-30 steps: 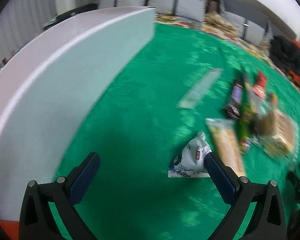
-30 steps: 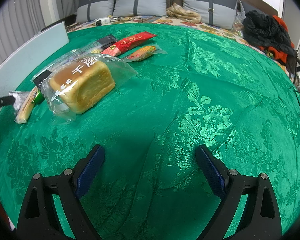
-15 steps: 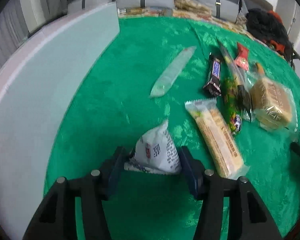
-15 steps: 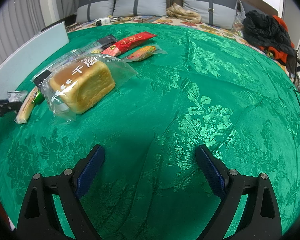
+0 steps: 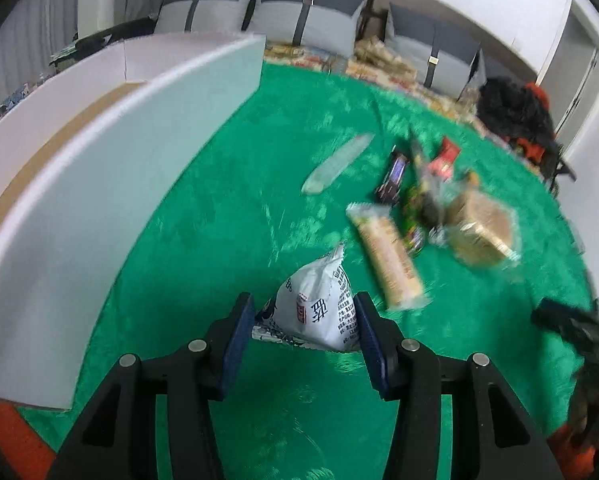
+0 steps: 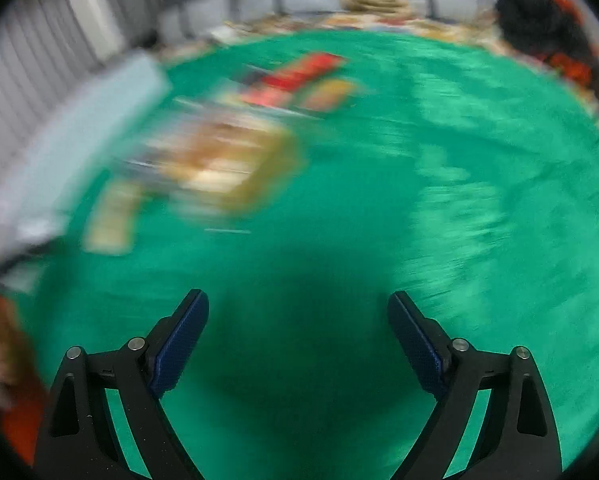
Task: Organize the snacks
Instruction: 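Grasp the chip packet with the left tool while the right tool approaches the wafer bar, then carry the chip packet into the box with the left tool while the right tool grasps the wafer bar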
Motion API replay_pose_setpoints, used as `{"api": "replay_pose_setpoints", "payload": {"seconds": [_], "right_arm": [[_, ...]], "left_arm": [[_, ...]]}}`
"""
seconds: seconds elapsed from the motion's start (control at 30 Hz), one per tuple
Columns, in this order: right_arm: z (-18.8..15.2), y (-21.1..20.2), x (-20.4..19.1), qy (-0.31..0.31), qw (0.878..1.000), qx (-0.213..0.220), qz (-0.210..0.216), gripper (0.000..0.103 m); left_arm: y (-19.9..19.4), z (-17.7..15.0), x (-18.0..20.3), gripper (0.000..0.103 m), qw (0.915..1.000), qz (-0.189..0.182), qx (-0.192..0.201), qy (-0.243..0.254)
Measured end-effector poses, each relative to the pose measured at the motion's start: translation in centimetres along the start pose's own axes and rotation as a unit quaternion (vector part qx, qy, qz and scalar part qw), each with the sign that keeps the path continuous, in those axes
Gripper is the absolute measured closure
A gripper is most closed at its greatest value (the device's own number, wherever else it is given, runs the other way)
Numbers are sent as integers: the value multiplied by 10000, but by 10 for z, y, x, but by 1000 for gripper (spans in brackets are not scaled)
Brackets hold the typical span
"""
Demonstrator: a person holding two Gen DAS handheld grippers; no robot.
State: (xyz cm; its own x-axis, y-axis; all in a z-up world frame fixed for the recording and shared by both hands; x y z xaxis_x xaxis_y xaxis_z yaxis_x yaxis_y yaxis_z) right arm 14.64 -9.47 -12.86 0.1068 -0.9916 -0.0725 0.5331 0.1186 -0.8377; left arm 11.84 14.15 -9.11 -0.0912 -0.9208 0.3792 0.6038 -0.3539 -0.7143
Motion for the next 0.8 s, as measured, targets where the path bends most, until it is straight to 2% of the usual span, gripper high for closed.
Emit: {"api": "replay_pose_setpoints", "payload": {"seconds": [0.07,0.1,0.2,0.23,0.3,0.37,0.4,0.47,0.63,0.8], "right_arm": [[3,-16,-45,-256,9988,12,415,10],[5,-20,-75,-535,9971,-14,534,10],[16,-14,-127,-916,9931,-165,717,11],[21,-10,-134,-858,9930,-216,787,11],[31,-1,-134,-353,9934,-446,995,11],[37,13,-128,246,9878,-893,1249,11],[36,25,-125,496,9823,-1264,1294,11],[35,40,-128,500,9788,-1636,1125,11],[42,64,-172,-233,9822,-1800,486,12],[50,88,-204,-942,9824,-1544,-463,13]], "left_arm": [[-14,6,2,53,9997,-140,182,-114],[-22,10,2,53,9993,-199,264,-175],[-55,21,-1,53,9973,-375,529,-356],[-68,24,-5,53,9966,-397,595,-413],[-97,30,-14,53,9952,-393,720,-540],[-123,32,-25,53,9941,-348,821,-618],[-136,33,-32,53,9933,-306,893,-670],[-152,33,-42,53,9919,-243,990,-762],[-168,34,-57,53,9910,-141,1074,-781],[-162,30,-55,53,9922,-197,951,-777]]}}
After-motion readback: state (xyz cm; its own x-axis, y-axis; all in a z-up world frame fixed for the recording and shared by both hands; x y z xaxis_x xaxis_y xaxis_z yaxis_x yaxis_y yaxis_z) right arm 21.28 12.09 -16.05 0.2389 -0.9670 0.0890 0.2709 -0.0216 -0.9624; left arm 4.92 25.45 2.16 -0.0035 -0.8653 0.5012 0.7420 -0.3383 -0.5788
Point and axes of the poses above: each gripper's, at about its wrist camera, not at the fingertips, and y roughly the way its jaws point, x to its right, z to its top, the point moved 8 cm from there along y, roughly the way its jaws point, and after that the axes turned 12 degrees about -z, right-handed, at the moved point
